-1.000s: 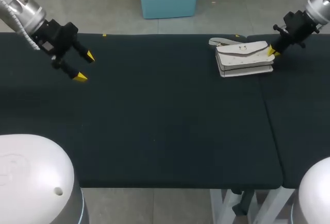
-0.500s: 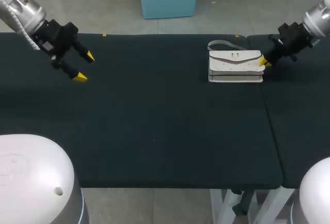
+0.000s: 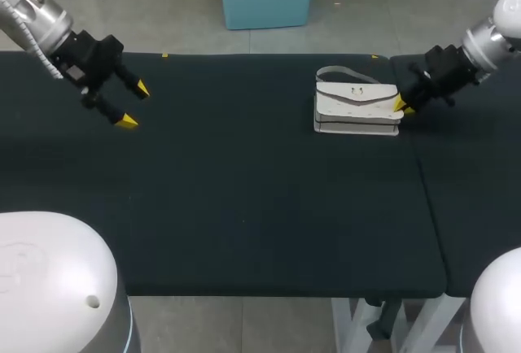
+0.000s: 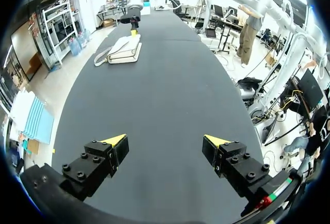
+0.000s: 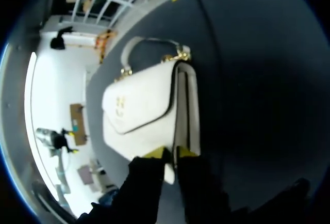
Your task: Pick up the bag, open it, inspect its contents, close it, and place it on the opposite side
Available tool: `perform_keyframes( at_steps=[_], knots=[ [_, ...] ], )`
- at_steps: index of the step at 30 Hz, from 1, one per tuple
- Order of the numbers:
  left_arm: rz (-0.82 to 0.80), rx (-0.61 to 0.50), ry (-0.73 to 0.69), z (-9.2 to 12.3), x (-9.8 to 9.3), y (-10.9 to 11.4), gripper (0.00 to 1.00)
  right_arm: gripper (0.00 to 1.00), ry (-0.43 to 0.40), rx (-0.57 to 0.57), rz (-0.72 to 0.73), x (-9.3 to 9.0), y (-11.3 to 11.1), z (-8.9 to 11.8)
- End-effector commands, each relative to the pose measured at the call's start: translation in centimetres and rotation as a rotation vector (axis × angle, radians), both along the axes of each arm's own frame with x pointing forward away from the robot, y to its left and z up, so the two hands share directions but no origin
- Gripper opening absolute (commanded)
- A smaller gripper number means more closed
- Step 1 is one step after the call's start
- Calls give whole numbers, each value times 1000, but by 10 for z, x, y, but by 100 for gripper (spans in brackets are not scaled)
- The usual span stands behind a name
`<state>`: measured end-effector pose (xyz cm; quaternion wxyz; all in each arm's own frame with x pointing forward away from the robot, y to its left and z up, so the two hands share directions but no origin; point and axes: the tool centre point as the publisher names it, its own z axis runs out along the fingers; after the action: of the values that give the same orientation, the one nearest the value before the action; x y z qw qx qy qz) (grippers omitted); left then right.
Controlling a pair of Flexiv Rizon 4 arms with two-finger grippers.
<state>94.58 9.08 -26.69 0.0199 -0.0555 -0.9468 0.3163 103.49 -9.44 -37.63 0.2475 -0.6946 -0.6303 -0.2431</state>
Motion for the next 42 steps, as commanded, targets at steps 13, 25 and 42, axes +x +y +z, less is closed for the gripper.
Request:
perform_keyframes(
  at_steps=[13, 25, 42],
  knots=[
    [-1, -2, -1, -1, 0, 0, 100, 100, 68, -15, -92, 11, -20, 2],
    [-1, -2, -1, -1, 0, 0, 100, 57, 84, -3, -117, 10, -4, 5],
    [-1, -2, -1, -1, 0, 0, 100, 11, 97, 37, -117, 10, 12, 3]
  ],
)
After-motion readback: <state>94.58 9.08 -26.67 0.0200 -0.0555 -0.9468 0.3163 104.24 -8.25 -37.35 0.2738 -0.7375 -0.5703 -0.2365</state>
